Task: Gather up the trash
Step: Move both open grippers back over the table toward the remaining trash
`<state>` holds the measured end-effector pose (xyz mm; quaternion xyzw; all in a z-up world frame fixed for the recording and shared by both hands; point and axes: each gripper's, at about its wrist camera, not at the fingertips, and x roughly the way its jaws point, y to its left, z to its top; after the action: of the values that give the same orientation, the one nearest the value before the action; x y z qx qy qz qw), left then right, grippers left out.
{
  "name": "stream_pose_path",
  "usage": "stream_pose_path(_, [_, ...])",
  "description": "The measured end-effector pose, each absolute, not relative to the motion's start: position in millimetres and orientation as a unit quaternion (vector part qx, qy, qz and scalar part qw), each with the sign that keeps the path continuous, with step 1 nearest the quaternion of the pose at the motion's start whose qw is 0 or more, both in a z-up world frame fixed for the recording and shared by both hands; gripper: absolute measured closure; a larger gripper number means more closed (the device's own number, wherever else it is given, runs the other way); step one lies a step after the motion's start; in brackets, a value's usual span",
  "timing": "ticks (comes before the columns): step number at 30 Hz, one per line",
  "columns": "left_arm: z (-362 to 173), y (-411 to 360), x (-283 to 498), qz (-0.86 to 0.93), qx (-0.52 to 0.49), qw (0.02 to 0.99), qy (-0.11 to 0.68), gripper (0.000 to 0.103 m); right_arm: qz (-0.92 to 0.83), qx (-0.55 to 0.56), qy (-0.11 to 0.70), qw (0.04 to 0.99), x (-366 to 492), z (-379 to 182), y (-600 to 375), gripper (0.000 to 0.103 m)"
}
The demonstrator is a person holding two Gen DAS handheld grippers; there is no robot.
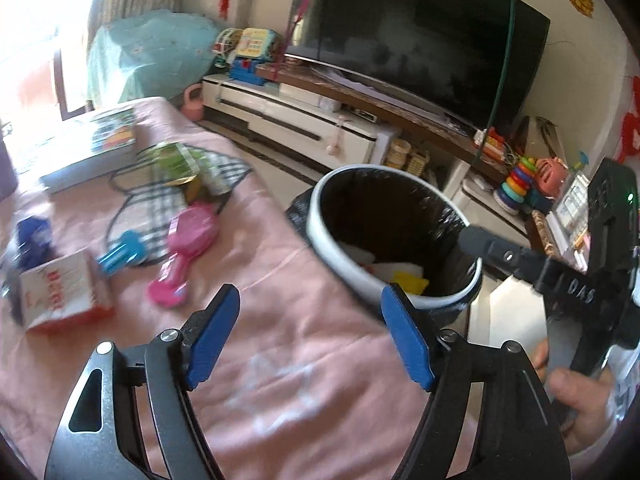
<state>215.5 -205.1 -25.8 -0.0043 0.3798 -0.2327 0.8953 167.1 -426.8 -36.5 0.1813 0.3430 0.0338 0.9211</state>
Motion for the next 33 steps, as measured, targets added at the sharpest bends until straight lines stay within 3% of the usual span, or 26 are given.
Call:
stream_pose_path(23, [-44.3, -43.9, 170.4, -0.104, -0.073, 0.914, 0.386, 0.026, 0.124, 0.150, 0.370, 0.908, 156.3, -50.8, -295.7, 0.006])
stream_pose_path(33, [-48.7, -11.4, 173.6, -0.075, -0.087, 0.915, 0.386, 0.026, 0.148, 0.146, 0.380, 0.901, 167.6, -54.6, -264.8, 0.006])
